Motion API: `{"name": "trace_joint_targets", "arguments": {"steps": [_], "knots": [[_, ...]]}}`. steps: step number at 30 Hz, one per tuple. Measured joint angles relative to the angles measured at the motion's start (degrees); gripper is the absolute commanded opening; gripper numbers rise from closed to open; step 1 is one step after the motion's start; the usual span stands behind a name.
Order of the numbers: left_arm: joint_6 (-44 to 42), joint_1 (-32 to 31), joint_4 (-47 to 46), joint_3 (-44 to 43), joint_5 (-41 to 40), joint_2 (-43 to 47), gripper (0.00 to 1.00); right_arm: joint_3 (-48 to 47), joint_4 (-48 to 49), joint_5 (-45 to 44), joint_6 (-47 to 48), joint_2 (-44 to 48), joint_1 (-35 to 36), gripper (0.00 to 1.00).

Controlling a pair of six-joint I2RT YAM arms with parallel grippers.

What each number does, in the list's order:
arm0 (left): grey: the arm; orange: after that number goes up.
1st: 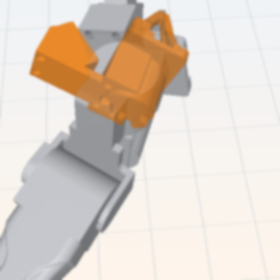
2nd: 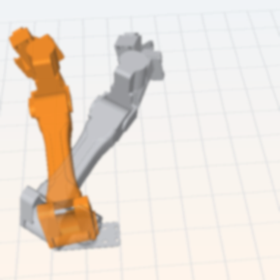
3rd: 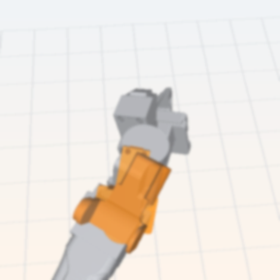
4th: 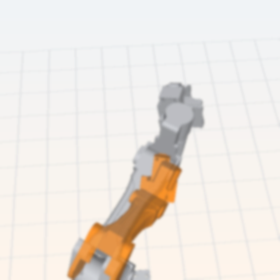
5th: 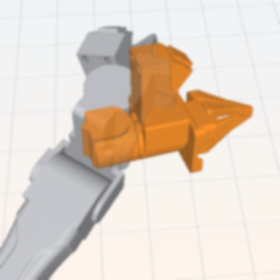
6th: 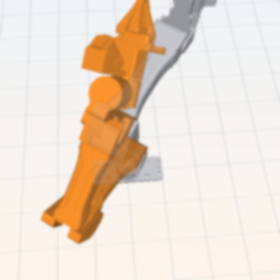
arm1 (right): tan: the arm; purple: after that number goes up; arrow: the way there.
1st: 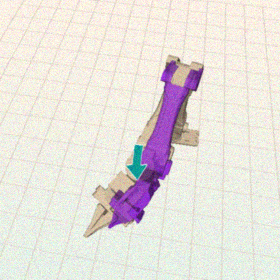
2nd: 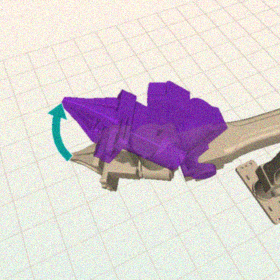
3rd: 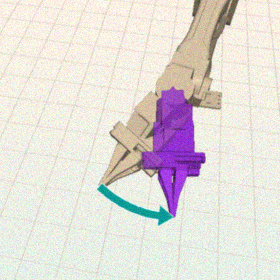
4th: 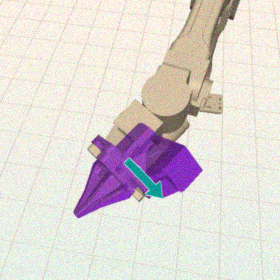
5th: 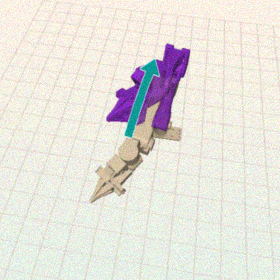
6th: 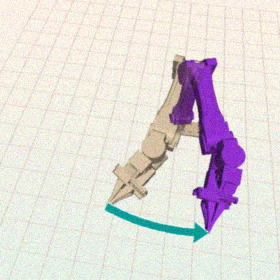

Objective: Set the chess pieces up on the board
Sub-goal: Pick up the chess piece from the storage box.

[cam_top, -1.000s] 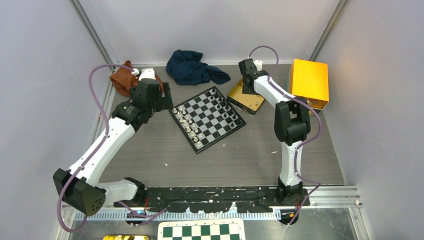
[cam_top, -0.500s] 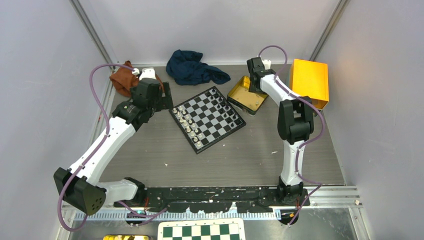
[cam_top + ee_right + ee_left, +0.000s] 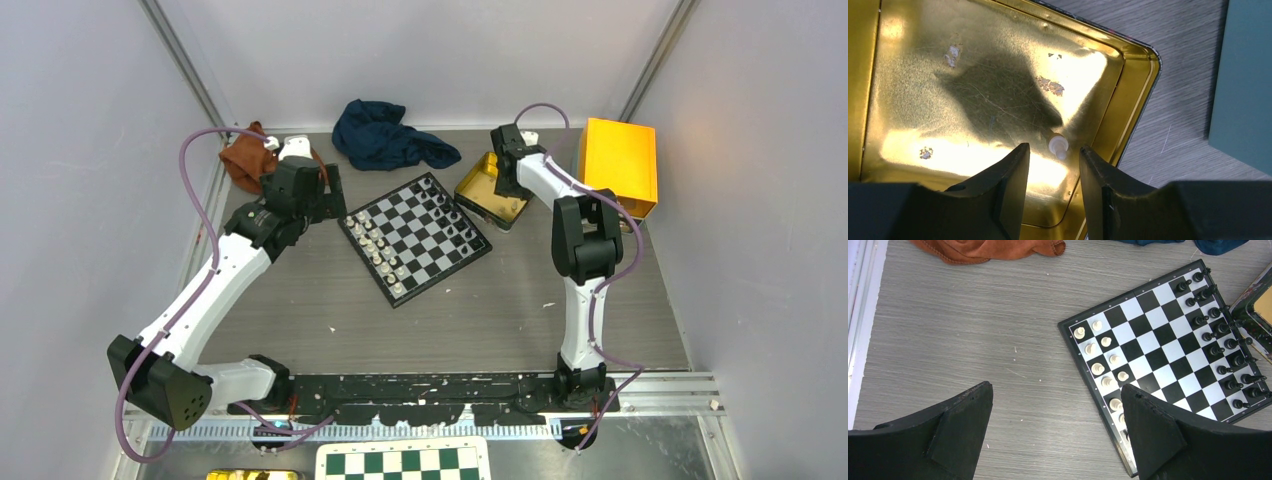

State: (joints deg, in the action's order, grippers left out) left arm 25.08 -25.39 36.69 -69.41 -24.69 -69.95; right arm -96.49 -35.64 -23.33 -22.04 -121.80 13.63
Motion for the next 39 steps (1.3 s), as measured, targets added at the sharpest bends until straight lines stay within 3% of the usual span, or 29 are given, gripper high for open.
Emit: {"name": "trace_joint_targets", "arguments": {"steps": [30,39], "knots": [[-0.70,0.00,-0.02,0.00,0.00,-0.70,1.00,2.01,0.02,0.90,-1.29,-0.87,0.00,0.29],[-1.51,0.00,-0.02,0.00,0.00,-1.07,1.00,2.01,0.04,0.48,-1.27,-1.27,0.00,0.31]]}}
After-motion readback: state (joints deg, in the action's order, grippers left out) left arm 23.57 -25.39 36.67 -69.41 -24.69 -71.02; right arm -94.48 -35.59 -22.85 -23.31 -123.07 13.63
